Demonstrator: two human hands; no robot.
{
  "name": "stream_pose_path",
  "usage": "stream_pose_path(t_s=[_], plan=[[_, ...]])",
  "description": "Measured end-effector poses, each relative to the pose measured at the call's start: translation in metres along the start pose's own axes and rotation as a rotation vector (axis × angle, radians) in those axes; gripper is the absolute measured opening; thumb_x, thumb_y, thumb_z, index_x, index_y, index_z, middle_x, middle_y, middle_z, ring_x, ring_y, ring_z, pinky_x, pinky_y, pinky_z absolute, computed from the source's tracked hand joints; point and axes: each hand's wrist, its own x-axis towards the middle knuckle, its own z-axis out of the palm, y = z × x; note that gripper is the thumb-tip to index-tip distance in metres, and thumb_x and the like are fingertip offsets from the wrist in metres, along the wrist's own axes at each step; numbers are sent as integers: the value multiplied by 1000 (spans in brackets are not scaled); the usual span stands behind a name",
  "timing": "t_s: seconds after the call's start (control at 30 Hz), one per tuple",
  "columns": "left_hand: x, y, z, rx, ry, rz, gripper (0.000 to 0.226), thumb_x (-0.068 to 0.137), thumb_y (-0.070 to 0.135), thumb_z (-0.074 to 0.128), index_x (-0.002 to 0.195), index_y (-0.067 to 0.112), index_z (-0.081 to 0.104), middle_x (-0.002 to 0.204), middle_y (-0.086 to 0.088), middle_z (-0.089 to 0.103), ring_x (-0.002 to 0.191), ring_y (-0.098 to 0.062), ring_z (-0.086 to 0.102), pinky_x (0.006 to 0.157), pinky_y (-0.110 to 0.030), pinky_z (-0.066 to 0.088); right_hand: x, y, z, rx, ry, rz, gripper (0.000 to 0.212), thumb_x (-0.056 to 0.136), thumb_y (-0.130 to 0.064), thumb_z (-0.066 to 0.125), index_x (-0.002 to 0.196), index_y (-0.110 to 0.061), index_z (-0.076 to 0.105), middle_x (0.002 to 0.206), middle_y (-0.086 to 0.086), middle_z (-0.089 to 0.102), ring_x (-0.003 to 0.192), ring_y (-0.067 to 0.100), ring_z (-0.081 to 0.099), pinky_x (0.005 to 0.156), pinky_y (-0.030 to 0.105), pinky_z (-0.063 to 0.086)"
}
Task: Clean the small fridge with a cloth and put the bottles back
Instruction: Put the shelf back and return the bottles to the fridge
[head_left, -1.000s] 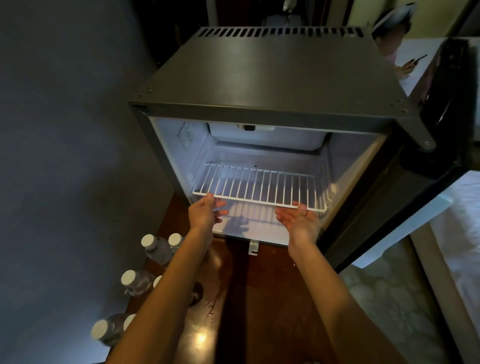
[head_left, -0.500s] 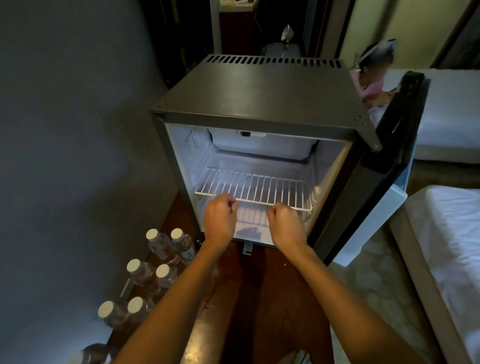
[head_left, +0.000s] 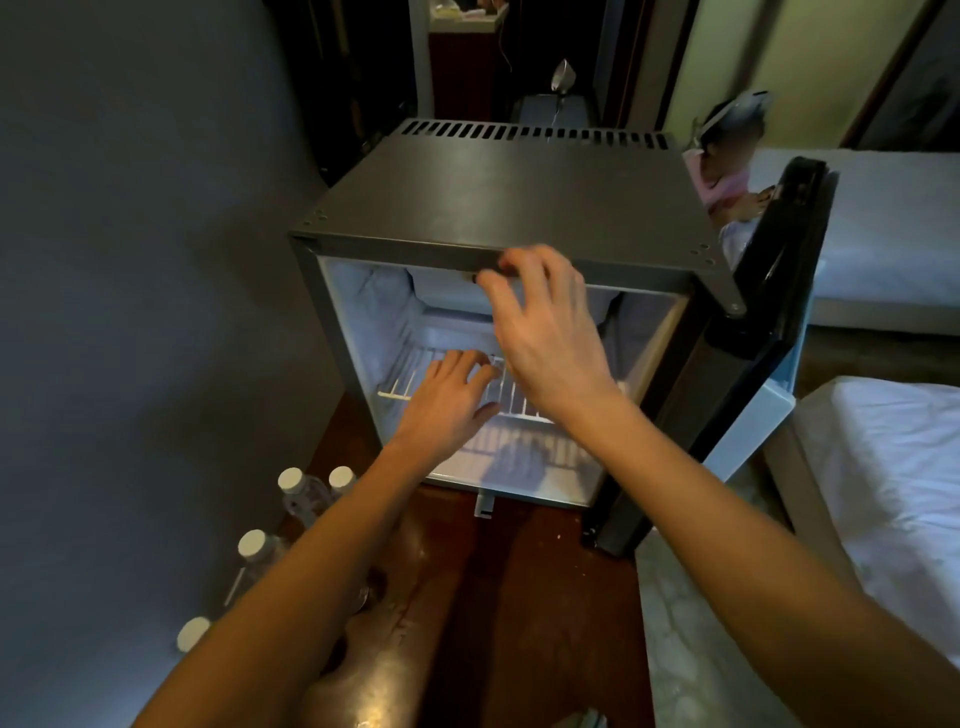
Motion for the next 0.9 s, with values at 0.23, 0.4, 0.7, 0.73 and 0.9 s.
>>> stream_pose_path(t_s=[0.23,0.4,0.7,0.73,0.9], plan=[[-13,26,54,-67,-156,-70,47,99,41,42,137,18,54,142,-13,52,130,-38,48,101,-52,42,72,20,-11,-124,-541,5,77,82,-52,68,143,-14,40,151,18,33,146,44,14,118,56,11],[-21,37,73,-100,-102,-91,46,103,39,28,141,22,47,146,-13,48,136,-37,41,112,-53,31,73,30,-11,-107,-646,17,87,84,-32,71,154,-25,20,158,19,18,145,47,12,116,55,19],[-24,24,95,-39,-126,-158,52,101,58,18,151,44,23,164,-12,15,151,-39,4,120,-56,-3,65,27,1,-209,-580,15,96,81,-1,67,157,-23,12,151,29,30,134,50,34,113,56,29],[-22,25,96,-30,-118,-167,51,102,57,18,151,45,21,164,-12,15,151,-39,4,119,-56,-4,65,27,2,-203,-570,23,96,81,0,67,156,-23,13,151,28,31,135,50,34,114,55,28],[-11,31,101,-44,-60,-248,52,100,58,25,150,48,25,165,-9,12,150,-41,5,118,-59,-1,65,29,2,-132,-544,51,89,84,2,63,155,-26,18,150,24,34,135,47,35,115,53,28]])
